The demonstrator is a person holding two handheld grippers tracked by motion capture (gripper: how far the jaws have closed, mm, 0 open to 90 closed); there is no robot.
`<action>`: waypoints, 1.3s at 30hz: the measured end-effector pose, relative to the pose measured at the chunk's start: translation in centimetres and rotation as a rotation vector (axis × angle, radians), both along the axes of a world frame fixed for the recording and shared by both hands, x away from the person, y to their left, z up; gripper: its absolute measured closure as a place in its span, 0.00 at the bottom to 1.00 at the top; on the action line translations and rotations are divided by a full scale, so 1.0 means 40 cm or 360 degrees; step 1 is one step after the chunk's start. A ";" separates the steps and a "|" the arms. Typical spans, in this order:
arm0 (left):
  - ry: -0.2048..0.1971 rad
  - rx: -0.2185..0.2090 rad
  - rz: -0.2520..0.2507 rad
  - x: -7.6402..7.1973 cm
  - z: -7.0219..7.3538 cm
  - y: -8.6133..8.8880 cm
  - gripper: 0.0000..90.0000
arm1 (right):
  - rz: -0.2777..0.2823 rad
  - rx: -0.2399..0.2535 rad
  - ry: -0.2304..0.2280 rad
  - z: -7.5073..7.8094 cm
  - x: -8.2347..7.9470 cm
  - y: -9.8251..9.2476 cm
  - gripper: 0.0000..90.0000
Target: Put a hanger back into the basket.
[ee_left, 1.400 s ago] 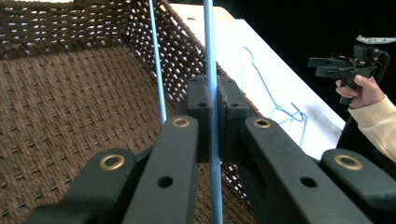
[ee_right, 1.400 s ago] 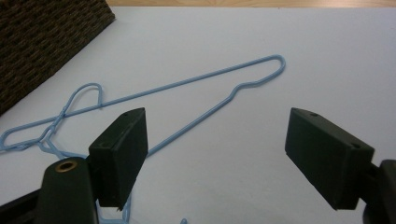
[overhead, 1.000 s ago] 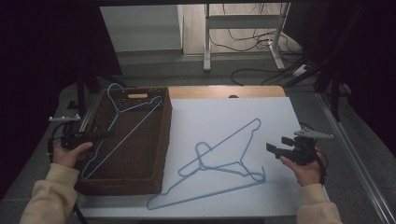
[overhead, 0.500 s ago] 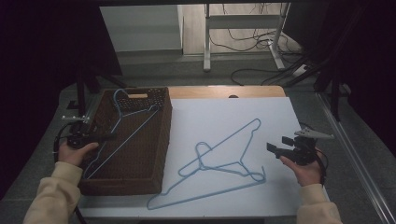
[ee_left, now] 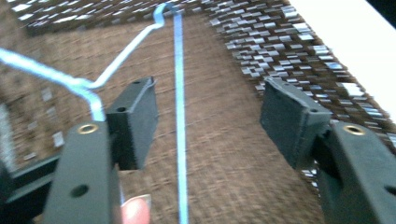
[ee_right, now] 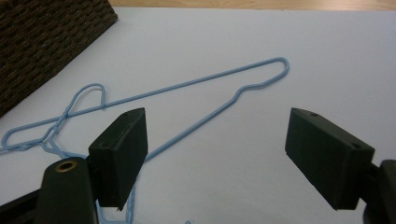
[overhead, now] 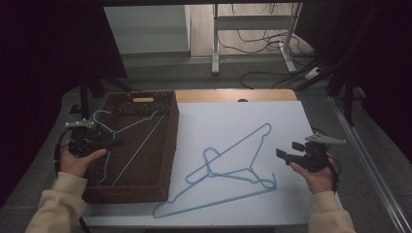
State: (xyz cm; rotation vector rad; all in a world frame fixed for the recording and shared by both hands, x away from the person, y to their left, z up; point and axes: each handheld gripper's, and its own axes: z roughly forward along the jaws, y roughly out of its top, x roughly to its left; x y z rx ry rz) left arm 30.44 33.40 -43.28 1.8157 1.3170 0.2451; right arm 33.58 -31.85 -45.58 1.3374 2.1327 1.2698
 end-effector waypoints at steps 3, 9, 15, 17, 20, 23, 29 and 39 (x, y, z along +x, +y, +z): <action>-0.0053 -0.0014 -0.0070 -0.021 0.017 -0.029 0.33 | 0.0011 -0.0003 0.0004 0.001 -0.001 0.004 0.23; -0.0117 -0.0060 -0.0220 -0.066 0.040 -0.107 0.28 | 0.0043 -0.0006 0.0017 0.003 -0.002 0.014 0.22; -0.0154 -0.0041 -0.0371 -0.096 0.055 -0.200 0.25 | 0.0085 -0.0019 0.0010 0.007 -0.006 0.029 0.22; -0.0153 -0.0029 -0.0417 -0.104 0.056 -0.234 0.24 | 0.0099 -0.0020 0.0013 0.008 -0.008 0.036 0.21; -0.0125 -0.0005 -0.0476 -0.110 0.049 -0.280 0.23 | 0.0122 -0.0023 0.0011 0.009 -0.011 0.045 0.21; -0.0125 -0.0002 -0.0516 -0.115 0.040 -0.310 0.23 | 0.0144 -0.0024 0.0013 0.010 -0.013 0.057 0.21; -0.0131 -0.0011 -0.0521 -0.118 0.031 -0.328 0.23 | 0.0223 -0.0061 0.0026 0.006 -0.019 0.091 0.21; -0.0144 -0.0022 -0.0493 -0.124 0.031 -0.309 0.23 | 0.0299 -0.0095 0.0030 0.009 -0.030 0.140 0.22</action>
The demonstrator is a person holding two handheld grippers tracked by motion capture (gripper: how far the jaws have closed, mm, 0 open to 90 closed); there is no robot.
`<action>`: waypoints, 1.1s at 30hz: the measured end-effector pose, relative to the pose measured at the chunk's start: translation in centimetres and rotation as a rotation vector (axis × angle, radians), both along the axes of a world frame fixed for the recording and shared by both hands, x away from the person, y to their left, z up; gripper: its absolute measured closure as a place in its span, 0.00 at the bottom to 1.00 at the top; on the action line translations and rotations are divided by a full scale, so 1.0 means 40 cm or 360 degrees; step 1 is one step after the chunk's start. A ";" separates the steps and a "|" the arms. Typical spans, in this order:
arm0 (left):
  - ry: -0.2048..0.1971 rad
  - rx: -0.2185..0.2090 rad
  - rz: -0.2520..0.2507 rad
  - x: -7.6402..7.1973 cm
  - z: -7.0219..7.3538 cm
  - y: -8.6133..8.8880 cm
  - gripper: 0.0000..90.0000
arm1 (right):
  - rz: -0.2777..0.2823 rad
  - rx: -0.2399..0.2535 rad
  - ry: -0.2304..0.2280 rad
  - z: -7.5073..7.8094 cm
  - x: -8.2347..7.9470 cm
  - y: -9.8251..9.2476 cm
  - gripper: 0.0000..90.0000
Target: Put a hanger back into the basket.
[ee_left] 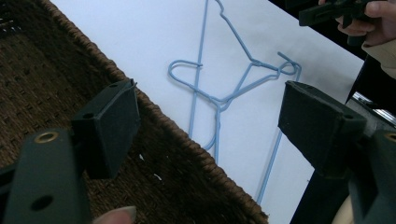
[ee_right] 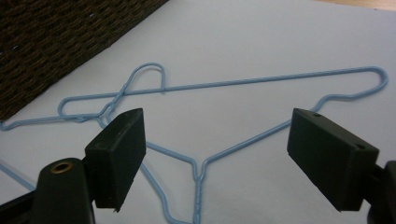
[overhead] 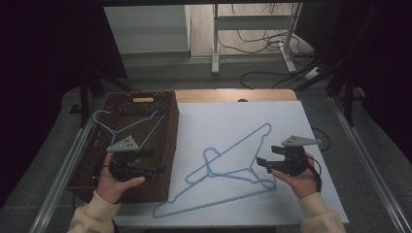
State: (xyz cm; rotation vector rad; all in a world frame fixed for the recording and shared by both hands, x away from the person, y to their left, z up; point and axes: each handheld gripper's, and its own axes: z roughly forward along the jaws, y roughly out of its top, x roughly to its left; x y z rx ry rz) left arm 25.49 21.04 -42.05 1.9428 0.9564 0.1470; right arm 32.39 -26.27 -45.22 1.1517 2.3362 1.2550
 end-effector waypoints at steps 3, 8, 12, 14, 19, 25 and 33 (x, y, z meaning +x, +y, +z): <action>0.0011 0.0009 0.0006 0.004 -0.003 0.002 0.23 | -0.0007 -0.0026 0.0008 0.001 -0.001 0.015 0.21; 0.0021 0.0017 0.0019 0.009 -0.003 0.004 0.23 | 0.0038 -0.0047 0.0032 -0.006 -0.004 0.044 0.20; 0.0030 0.0028 0.0012 0.012 -0.004 0.000 0.23 | 0.0080 -0.0096 0.0058 -0.014 -0.008 0.077 0.20; 0.0036 0.0034 0.0012 0.014 -0.006 -0.003 0.22 | 0.0085 -0.0112 0.0066 -0.017 -0.008 0.091 0.20; 0.0038 0.0037 0.0009 0.014 -0.005 -0.004 0.22 | 0.0105 -0.0157 0.0109 -0.031 -0.002 0.134 0.21; 0.0046 0.0045 -0.0004 0.010 -0.005 -0.007 0.22 | 0.0160 -0.0226 0.0137 -0.044 0.009 0.206 0.24; 0.0057 0.0055 -0.0006 0.004 -0.007 -0.004 0.22 | 0.0172 -0.0274 0.0198 -0.068 0.037 0.284 0.30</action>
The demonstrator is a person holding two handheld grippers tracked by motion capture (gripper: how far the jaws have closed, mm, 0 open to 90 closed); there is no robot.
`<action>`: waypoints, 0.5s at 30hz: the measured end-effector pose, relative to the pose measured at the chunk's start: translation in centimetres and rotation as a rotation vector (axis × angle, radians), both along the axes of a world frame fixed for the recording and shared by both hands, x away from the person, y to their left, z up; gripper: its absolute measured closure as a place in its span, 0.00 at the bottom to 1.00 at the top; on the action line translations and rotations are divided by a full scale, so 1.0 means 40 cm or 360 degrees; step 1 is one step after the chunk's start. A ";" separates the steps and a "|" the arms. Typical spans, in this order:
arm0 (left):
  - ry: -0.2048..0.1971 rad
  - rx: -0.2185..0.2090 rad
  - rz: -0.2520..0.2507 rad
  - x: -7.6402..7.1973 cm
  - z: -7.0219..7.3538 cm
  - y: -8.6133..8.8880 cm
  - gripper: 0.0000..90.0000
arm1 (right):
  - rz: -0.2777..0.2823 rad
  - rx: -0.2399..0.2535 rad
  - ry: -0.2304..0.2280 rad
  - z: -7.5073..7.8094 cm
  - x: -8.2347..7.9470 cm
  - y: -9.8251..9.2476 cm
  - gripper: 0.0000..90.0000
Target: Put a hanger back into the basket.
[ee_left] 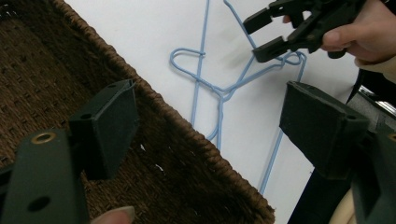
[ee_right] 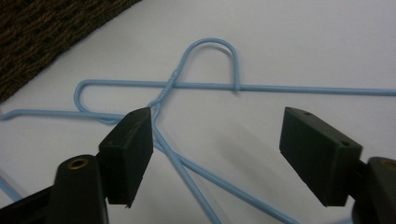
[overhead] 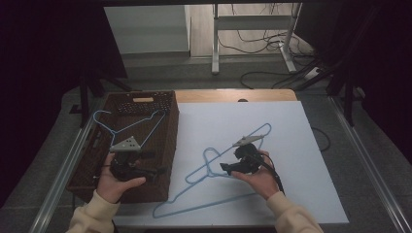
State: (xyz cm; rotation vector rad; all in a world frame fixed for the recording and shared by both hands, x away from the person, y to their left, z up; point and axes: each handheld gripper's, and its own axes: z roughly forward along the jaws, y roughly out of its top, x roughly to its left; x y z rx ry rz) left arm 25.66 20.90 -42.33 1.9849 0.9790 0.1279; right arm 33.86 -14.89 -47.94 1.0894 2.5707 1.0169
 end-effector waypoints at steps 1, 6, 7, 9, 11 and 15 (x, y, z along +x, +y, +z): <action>0.0001 0.0001 0.0000 -0.001 0.000 0.001 0.22 | 0.0009 0.0000 0.0013 -0.003 0.003 0.008 0.32; 0.0003 0.0002 0.0005 -0.001 -0.001 0.004 0.22 | 0.0057 -0.0036 0.0061 -0.024 0.011 0.053 0.37; 0.0004 0.0003 0.0005 -0.001 -0.002 0.004 0.22 | 0.0068 -0.0047 0.0068 -0.028 0.011 0.061 0.39; 0.0006 0.0004 0.0005 0.000 -0.003 0.003 0.22 | 0.0077 -0.0073 0.0095 -0.038 0.013 0.080 0.41; 0.0010 0.0009 0.0002 0.000 -0.004 0.002 0.22 | 0.0054 -0.0071 0.0120 -0.042 0.017 0.090 0.44; 0.0009 0.0013 -0.0003 0.000 -0.004 0.000 0.22 | 0.0043 -0.0095 0.0153 -0.058 0.028 0.126 0.48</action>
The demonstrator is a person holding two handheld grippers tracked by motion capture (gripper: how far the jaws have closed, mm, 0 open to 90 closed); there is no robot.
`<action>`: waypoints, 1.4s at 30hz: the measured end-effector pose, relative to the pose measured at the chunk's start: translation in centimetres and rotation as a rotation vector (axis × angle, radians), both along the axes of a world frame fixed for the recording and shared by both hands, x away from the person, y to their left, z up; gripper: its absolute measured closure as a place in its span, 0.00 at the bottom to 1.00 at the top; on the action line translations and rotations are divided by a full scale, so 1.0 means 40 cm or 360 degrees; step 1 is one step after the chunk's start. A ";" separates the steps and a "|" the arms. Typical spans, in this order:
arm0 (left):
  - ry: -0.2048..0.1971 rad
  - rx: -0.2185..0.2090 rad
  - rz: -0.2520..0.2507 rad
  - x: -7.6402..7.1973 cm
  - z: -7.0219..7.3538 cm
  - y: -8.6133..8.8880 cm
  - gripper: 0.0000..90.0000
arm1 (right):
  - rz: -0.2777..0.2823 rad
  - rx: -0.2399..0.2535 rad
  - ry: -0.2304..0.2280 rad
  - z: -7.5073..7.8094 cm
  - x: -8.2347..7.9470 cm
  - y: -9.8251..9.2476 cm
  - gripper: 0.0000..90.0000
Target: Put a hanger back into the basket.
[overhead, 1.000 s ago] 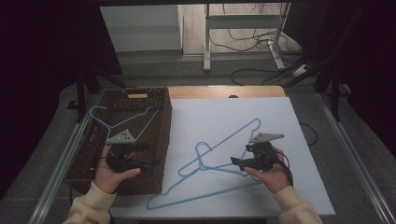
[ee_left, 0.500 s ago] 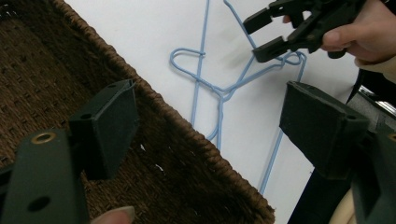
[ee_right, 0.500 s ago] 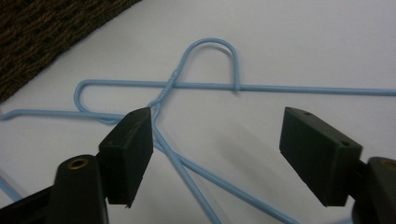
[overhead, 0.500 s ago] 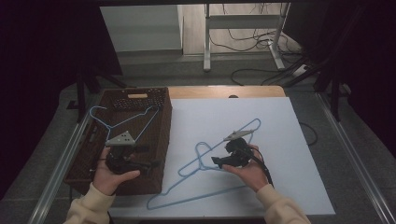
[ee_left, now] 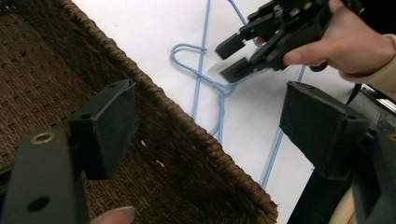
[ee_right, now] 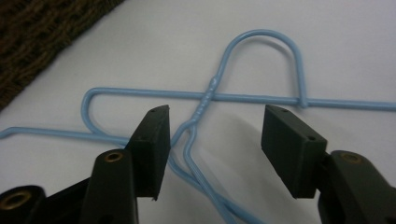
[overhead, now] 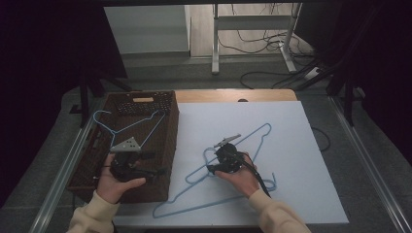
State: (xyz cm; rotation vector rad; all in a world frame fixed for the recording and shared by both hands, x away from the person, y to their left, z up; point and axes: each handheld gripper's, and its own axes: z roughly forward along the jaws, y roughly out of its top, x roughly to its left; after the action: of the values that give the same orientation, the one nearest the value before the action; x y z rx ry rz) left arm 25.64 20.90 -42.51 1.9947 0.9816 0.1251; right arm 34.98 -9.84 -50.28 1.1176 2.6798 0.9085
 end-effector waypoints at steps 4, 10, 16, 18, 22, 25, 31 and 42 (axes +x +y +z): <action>0.0002 -0.0003 0.0009 0.001 -0.002 0.004 0.22 | 0.0009 -0.0031 -0.0001 -0.017 0.006 0.032 0.54; 0.0004 -0.0003 0.0015 0.002 -0.004 0.009 0.22 | -0.0014 -0.0126 -0.0040 -0.030 0.009 0.063 0.66; -0.0001 -0.0003 0.0013 0.001 -0.003 0.011 0.22 | -0.0060 -0.0192 -0.0071 -0.028 0.006 0.066 0.81; -0.0002 -0.0004 0.0014 0.001 -0.003 0.011 0.22 | -0.0061 -0.0200 -0.0056 -0.025 0.006 0.062 0.83; -0.0001 -0.0001 0.0013 0.001 -0.003 0.012 0.22 | -0.0092 -0.0203 -0.0027 -0.023 0.010 0.055 0.88; -0.0001 0.0000 0.0013 0.001 -0.004 0.011 0.22 | -0.0111 -0.0194 -0.0013 -0.022 0.011 0.049 0.90; 0.0002 0.0003 0.0012 0.001 -0.004 0.008 0.22 | -0.0153 -0.0181 -0.0012 -0.018 0.011 0.037 0.93; -0.0006 0.0004 0.0003 -0.002 -0.002 0.002 0.22 | -0.0213 -0.0070 -0.0010 0.009 0.008 -0.001 0.95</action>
State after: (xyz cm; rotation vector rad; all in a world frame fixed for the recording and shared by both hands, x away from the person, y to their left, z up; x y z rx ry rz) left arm 25.58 21.00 -42.61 1.9952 0.9817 0.1312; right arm 35.30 -9.88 -49.91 1.2644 2.5702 0.8257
